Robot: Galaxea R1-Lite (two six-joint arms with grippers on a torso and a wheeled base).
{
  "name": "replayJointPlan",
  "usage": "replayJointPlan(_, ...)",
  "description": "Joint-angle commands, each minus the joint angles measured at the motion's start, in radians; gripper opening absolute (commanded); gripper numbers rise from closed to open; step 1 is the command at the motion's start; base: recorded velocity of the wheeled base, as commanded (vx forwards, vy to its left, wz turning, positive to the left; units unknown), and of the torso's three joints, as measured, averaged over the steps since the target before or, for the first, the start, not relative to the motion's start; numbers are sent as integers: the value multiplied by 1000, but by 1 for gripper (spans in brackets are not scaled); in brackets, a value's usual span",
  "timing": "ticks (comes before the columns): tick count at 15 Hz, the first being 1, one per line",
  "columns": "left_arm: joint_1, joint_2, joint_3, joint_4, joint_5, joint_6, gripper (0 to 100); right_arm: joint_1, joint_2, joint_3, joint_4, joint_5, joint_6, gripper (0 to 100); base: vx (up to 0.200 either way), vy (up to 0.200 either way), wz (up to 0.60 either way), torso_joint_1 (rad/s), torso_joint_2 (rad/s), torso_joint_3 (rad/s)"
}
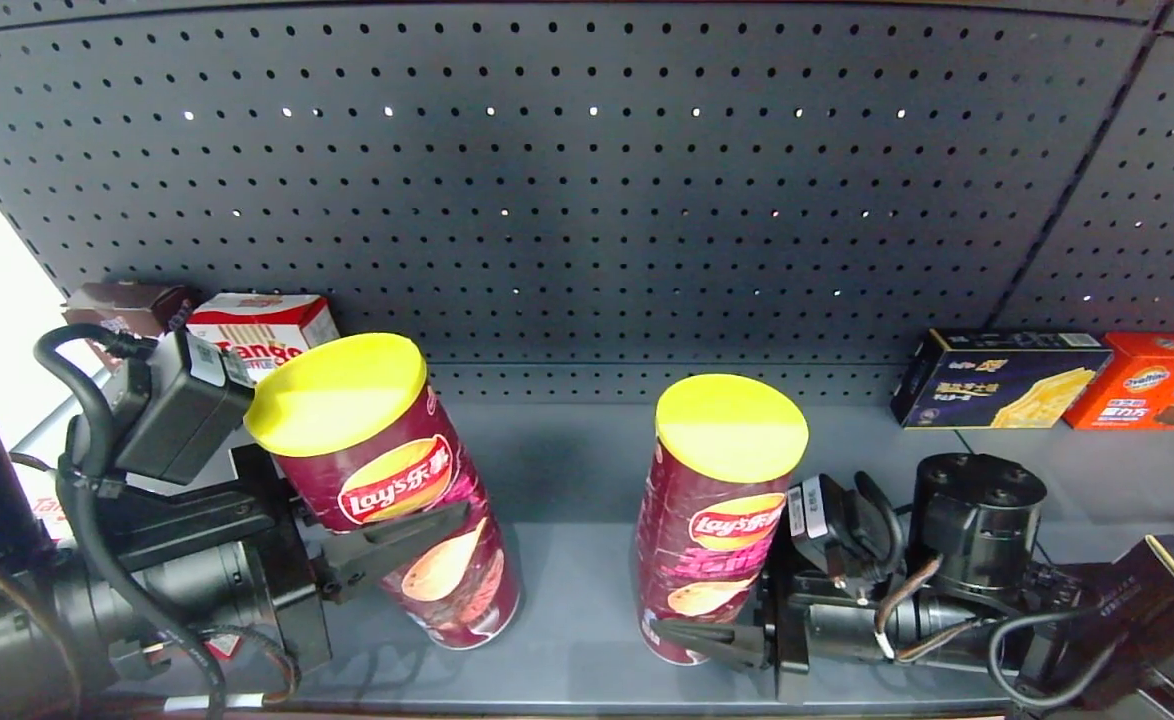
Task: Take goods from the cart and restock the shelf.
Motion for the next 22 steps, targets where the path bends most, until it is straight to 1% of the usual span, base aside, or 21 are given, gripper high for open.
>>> replayJointPlan(1, 0, -1, 2, -1, 0, 0, 0, 12, -15, 19, 2, 1, 0, 0, 0, 0, 0, 0, 0, 0)
replayJointPlan(2, 0, -1, 2, -1, 0, 0, 0, 13, -22, 33, 2, 0, -1, 0, 0, 0, 0, 0, 0, 0)
replayJointPlan(10, -2, -1, 3, -1, 0, 0, 0, -1, -5, 20, 4, -3, -1, 0, 0, 0, 0, 0, 0, 0)
replayJointPlan(13, -2, -1, 37, -2, 0, 0, 0, 1, 16, 0, 2, -6, -1, 0, 0, 0, 0, 0, 0, 0)
replayJointPlan(14, -2, -2, 42, -2, 0, 0, 0, 1, 18, 0, 0, -6, -1, 100, 0, 0, 0, 0, 0, 0)
replayJointPlan(17, -2, -11, 42, -2, 0, 0, 0, 4, 4, 3, 2, -8, -1, 100, 0, 0, 0, 0, 0, 0)
replayJointPlan(21, -2, -11, 42, -2, 0, 0, 0, -2, -91, 42, 7, -6, 0, 100, 0, 0, 0, 0, 0, 0)
replayJointPlan(22, -2, -11, 42, -2, 0, 0, 0, -28, -128, 65, 7, -8, -1, 100, 0, 0, 0, 0, 0, 0)
